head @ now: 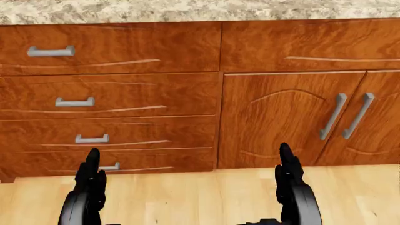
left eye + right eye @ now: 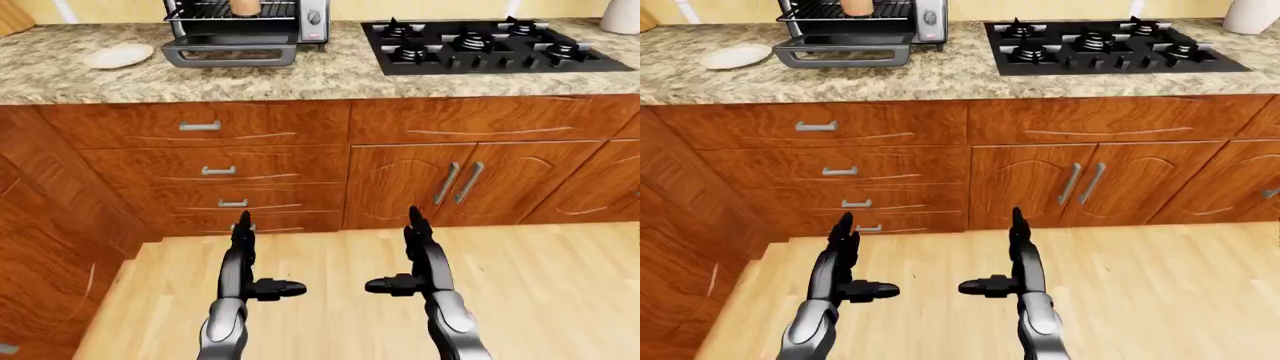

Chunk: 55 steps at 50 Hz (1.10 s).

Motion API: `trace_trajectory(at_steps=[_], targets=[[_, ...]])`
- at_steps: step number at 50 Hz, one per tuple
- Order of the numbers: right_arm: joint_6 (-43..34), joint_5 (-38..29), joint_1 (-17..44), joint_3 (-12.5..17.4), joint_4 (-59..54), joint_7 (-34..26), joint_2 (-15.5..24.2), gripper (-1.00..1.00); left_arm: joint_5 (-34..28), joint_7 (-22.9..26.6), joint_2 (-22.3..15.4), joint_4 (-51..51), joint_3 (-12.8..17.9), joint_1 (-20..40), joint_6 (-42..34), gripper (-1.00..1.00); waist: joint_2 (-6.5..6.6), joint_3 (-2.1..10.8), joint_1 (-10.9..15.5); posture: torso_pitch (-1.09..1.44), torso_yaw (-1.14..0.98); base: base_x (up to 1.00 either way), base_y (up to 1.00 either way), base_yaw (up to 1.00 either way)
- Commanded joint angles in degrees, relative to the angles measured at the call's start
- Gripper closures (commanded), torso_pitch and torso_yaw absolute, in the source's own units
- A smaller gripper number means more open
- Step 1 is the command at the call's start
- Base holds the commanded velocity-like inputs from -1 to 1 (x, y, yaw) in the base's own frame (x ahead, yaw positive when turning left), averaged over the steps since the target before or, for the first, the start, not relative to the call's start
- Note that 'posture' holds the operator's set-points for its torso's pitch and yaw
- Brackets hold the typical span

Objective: Pick the scone from the rack and place it on the plate on the counter.

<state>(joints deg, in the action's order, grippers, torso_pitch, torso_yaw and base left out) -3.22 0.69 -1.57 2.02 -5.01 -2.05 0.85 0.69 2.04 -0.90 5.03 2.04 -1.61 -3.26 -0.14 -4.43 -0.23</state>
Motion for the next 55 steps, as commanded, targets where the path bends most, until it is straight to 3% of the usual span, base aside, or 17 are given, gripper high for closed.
trace_trajectory(at_steps=[1,3,5,8,19,20,25,27,29,30,31,41,46,47,49,51,55], targets=[[-3.46,2.12,2.21,1.38,12.15,-0.37,0.96,-1.0,-1.95,-1.28,-1.2,-10.53,0.27,2.07,-3.99,-1.0,-0.45,0.05,-0.12,0.0,0.0,0.0,0.0,0.0],[-5.02,1.84,2.86,1.66,13.99,-0.5,1.21,-1.0,-1.66,-1.09,-0.9,-13.22,0.75,2.54,-7.36,-1.0,-0.07,3.77,0.4,0.0,0.0,0.0,0.0,0.0],[-6.28,1.68,3.75,1.88,15.77,-0.69,1.47,-1.0,-1.35,-1.11,-1.03,-16.15,1.33,3.61,-10.12,-1.0,-0.43,1.3,0.29,0.0,0.0,0.0,0.0,0.0],[-12.54,4.2,7.28,3.09,21.26,0.05,1.83,-1.0,-0.57,-0.98,-1.48,-19.79,2.13,6.24,-15.05,-1.0,-0.42,4.33,0.4,0.0,0.0,0.0,0.0,0.0],[-29.37,7.73,22.96,7.35,32.48,1.65,7.38,-1.0,-1.11,-1.01,-6.96,-23.78,5.74,21.21,-28.2,-1.0,-0.17,5.13,0.58,0.0,0.0,0.0,0.0,0.0],[-30.28,7.83,24.18,7.34,32.98,1.74,8.13,-1.0,-1.06,-0.82,-7.48,-23.86,5.89,22.63,-29.3,-1.0,0.12,6.23,0.4,0.0,0.0,0.0,0.24,0.0],[-35.94,10.49,29.08,9.37,36.57,2.73,10.99,-1.0,-0.68,-0.13,-9.68,-25.02,6.78,27.69,-32.83,-1.0,-0.46,5.5,0.14,0.0,0.0,0.0,0.24,0.0],[-37.4,11.62,30.42,10.01,37.23,3.34,11.9,-1.0,-0.94,0.01,-10.61,-24.13,7.04,29.75,-32.85,-1.0,1.08,5.06,0.06,0.0,0.0,0.0,0.25,0.0],[-39.31,12.67,32.08,10.58,38.31,3.87,13.04,-1.0,-0.53,-0.11,-11.68,-23.91,7.66,32.69,-34.11,-1.0,4.01,4.8,-0.2,0.0,0.0,0.0,0.24,0.0],[-39.63,12.96,32.55,10.65,38.28,3.98,13.5,-1.0,-0.57,-0.22,-12.27,-23.47,7.76,34.02,-34.34,-1.0,4.11,5.08,-0.46,0.0,0.0,0.0,0.24,0.0],[-40.68,14.38,37.2,12.52,37.33,4.68,15.08,-1.0,-1.15,-0.88,-14.12,-21.08,8.08,39.74,-34.93,-1.0,3.54,4.63,0.11,0.0,0.0,0.0,0.24,0.0],[-42.34,19.68,40.83,12.92,37.84,7.8,19.13,-1.0,-0.55,-0.76,-17.36,-24.29,9.31,42.46,-39.37,-1.0,0.21,3.58,-0.38,0.0,0.0,0.0,0.24,0.0],[-42.67,20.98,43.22,12.68,36.84,8.72,20.12,-1.0,-0.12,-0.71,-18.61,-25.65,10.0,43.05,-40.67,-1.0,-3.93,3.85,-0.07,0.0,0.0,0.0,0.24,0.0],[-42.47,20.94,43.47,12.57,36.58,8.83,20.33,-1.0,-0.03,-0.71,-18.71,-25.69,10.07,43.26,-40.85,-1.0,-2.13,3.86,-0.46,0.0,0.0,0.0,0.25,0.0],[-42.01,21.24,43.85,12.62,36.15,8.91,20.63,-1.0,0.13,-0.75,-18.92,-25.98,10.09,43.88,-41.31,-1.0,-3.56,4.31,-0.01,0.0,0.0,0.0,0.25,0.0],[-41.38,21.39,43.35,12.97,35.94,8.92,20.88,-1.0,0.2,-0.7,-18.99,-26.18,9.99,43.86,-41.23,-1.0,-3.11,4.66,0.12,0.0,0.0,0.03,0.28,0.0],[-41.41,22.6,43.35,13.57,36.46,9.71,21.38,-1.0,-0.07,-0.61,-19.55,-26.51,10.12,44.42,-41.9,-1.0,-1.51,3.11,0.01,0.0,0.0,0.08,0.37,0.0]])
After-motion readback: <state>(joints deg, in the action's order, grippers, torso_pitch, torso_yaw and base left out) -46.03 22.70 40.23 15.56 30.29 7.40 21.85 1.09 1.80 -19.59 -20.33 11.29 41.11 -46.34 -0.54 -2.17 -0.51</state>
